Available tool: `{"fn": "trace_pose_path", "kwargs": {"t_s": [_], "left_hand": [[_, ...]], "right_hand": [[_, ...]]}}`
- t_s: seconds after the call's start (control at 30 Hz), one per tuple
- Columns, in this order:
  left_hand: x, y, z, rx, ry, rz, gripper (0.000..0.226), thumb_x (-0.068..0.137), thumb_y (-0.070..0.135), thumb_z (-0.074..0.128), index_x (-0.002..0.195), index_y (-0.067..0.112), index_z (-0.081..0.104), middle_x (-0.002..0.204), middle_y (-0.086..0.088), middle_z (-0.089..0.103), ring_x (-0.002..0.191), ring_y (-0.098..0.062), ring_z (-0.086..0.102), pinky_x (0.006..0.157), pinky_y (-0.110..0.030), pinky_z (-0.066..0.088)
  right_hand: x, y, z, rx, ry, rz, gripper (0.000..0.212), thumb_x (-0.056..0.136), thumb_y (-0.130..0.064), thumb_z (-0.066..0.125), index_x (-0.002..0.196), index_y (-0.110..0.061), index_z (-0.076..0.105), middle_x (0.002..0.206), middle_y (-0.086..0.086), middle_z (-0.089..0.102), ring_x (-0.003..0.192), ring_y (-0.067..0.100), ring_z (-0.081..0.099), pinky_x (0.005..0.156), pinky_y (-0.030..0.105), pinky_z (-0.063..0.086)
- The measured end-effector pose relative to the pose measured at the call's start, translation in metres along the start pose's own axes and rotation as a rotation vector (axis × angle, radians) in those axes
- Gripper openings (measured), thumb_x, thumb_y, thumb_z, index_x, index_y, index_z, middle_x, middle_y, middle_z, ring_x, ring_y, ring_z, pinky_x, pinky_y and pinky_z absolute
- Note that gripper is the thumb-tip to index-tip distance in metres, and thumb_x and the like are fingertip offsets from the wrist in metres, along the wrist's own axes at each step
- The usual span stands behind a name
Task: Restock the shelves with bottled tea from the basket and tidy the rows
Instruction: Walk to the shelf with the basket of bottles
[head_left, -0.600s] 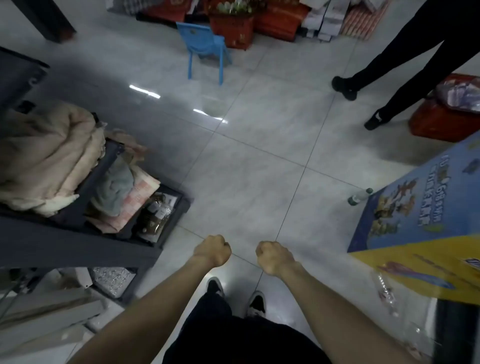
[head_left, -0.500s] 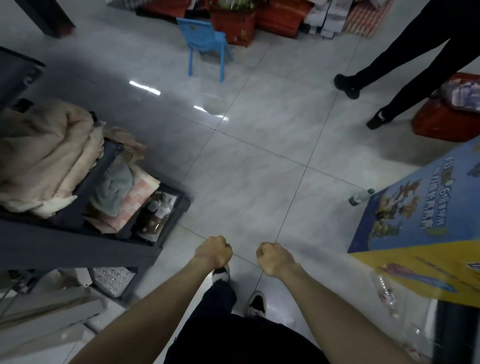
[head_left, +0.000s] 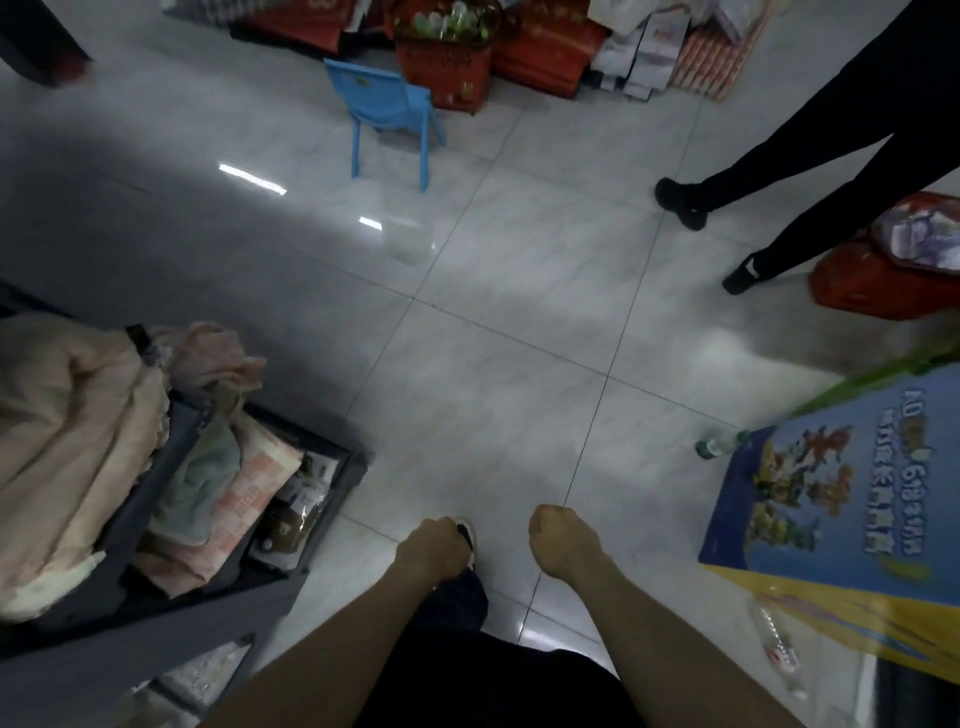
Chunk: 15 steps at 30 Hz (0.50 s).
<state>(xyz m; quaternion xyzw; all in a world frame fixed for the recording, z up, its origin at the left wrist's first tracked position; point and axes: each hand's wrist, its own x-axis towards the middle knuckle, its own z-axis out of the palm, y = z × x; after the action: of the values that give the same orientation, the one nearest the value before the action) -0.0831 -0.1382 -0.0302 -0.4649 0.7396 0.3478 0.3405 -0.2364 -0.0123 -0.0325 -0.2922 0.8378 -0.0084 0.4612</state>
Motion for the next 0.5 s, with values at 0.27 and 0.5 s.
{"fn": "trace_pose_path", "kwargs": {"t_s": [0.27, 0.5], "left_hand": [[0.063, 0.023, -0.096, -0.008, -0.034, 0.017, 0.035, 0.102, 0.021, 0.042, 0.121, -0.001, 0.06, 0.134, -0.021, 0.059, 0.121, -0.037, 0.061, 0.102, -0.037, 0.048], [0.125, 0.075, -0.178, -0.018, -0.008, 0.043, 0.032, 0.1, 0.018, 0.04, 0.118, 0.003, 0.061, 0.13, -0.018, 0.061, 0.115, -0.036, 0.063, 0.099, -0.038, 0.049]], "right_hand": [[0.073, -0.055, -0.07, 0.001, 0.042, 0.028, 0.031, 0.107, -0.026, 0.039, 0.11, -0.007, 0.063, 0.119, 0.012, 0.066, 0.1, 0.029, 0.063, 0.079, 0.033, 0.045], [0.136, -0.086, -0.147, -0.008, 0.046, 0.061, 0.033, 0.103, -0.024, 0.041, 0.127, -0.007, 0.057, 0.128, 0.014, 0.064, 0.112, 0.033, 0.064, 0.087, 0.037, 0.048]]}}
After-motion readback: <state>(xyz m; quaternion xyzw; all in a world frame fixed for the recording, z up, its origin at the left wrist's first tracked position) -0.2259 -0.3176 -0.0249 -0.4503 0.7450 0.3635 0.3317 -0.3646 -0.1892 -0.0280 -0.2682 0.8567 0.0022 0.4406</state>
